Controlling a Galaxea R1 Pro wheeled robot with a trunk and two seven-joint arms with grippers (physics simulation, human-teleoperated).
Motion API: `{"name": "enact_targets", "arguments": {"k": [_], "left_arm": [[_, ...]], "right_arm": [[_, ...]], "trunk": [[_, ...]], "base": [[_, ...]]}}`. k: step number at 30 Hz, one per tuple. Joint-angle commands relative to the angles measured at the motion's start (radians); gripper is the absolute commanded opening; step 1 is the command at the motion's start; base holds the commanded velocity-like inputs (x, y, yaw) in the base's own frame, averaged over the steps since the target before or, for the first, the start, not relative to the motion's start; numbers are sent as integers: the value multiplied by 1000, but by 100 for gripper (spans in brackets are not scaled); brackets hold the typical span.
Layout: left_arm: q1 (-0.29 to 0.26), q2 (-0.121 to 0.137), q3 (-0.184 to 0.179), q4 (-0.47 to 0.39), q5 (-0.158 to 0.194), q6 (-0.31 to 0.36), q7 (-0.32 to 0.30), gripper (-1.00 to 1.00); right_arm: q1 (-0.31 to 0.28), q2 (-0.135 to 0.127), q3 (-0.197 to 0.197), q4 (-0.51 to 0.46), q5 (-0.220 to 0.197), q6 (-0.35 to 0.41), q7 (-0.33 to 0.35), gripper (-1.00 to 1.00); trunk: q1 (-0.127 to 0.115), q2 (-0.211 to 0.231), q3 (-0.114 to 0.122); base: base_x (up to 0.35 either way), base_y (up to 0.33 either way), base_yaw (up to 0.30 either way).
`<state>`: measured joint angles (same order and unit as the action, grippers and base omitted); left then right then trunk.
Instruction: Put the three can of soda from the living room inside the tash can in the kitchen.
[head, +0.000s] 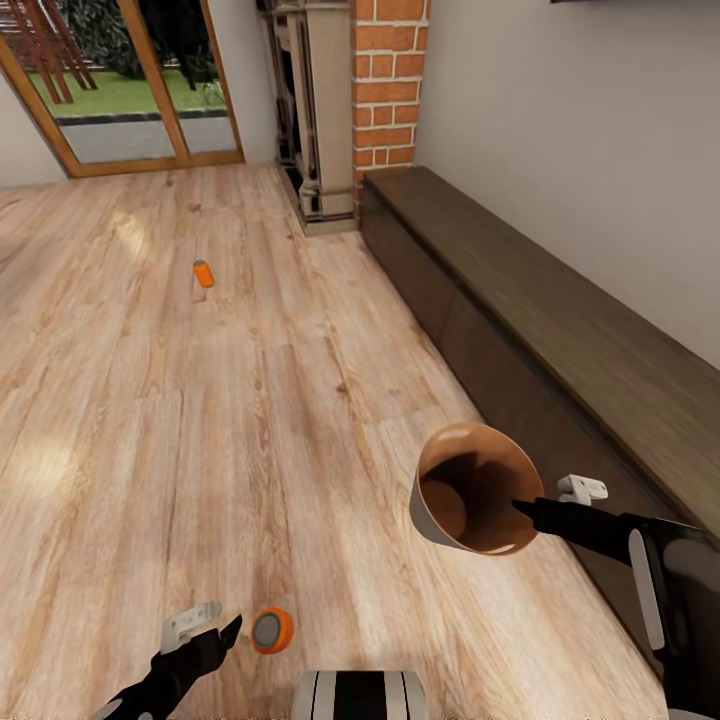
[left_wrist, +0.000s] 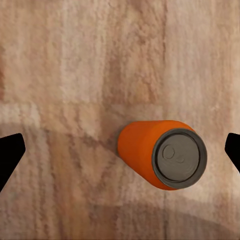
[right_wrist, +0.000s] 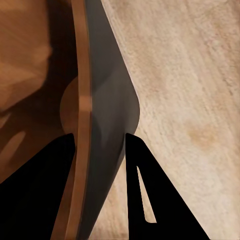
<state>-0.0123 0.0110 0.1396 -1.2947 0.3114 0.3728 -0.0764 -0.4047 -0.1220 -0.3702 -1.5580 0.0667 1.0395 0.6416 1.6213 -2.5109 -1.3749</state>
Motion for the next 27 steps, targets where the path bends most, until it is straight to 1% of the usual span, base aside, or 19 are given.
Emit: {"name": "enact_targets", "arguments": {"k": [1,20,27], "left_arm": [[0,0,0,0,0,0,0,100],[0,-3,0,1,0,-2,1,100],[0,-3,0,0,0,-2,1,100]], "right_arm": [[0,0,1,-1,-31,8,2,-100],[0,1,0,1,-32,8,1,-100],[0,-1,-4,-2,-31,8,0,-100]], "trunk": [[0,0,-2],[0,0,-32],[0,0,-34]], "base": [[0,0,0],[0,0,0],[0,0,0]]}}
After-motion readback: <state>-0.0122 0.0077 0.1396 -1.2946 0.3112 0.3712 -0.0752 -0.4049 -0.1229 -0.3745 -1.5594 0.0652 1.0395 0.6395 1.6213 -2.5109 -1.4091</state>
